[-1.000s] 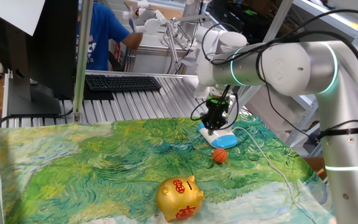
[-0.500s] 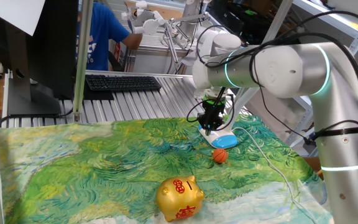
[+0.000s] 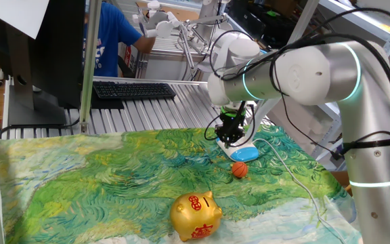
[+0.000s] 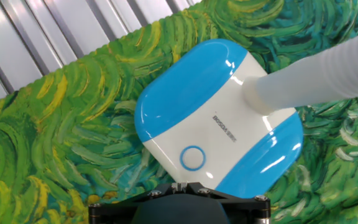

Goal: Turn on the desk lamp by pressing the button

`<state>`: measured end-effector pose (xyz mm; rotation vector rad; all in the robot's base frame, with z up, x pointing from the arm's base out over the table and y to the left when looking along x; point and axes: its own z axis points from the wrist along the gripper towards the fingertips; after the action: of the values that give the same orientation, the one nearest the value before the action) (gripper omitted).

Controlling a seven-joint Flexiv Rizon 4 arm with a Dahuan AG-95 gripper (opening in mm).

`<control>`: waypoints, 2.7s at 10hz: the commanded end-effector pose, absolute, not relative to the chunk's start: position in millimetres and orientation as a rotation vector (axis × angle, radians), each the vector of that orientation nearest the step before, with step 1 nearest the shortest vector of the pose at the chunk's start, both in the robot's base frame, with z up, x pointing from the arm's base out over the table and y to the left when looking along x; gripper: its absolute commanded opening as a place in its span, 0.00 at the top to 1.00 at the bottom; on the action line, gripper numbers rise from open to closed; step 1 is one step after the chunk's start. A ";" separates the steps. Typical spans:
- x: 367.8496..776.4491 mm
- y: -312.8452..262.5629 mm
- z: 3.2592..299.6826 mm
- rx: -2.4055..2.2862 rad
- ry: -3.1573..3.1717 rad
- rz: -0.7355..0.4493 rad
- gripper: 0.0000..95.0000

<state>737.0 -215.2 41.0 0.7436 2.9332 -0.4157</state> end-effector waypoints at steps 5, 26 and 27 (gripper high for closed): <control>740.0 -218.1 40.8 0.726 2.898 -0.491 1.00; 754.2 -240.8 40.1 0.557 2.892 -0.567 1.00; 754.5 -241.4 39.6 0.556 2.893 -0.567 1.00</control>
<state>754.1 -241.3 39.5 0.5573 2.8936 -0.5641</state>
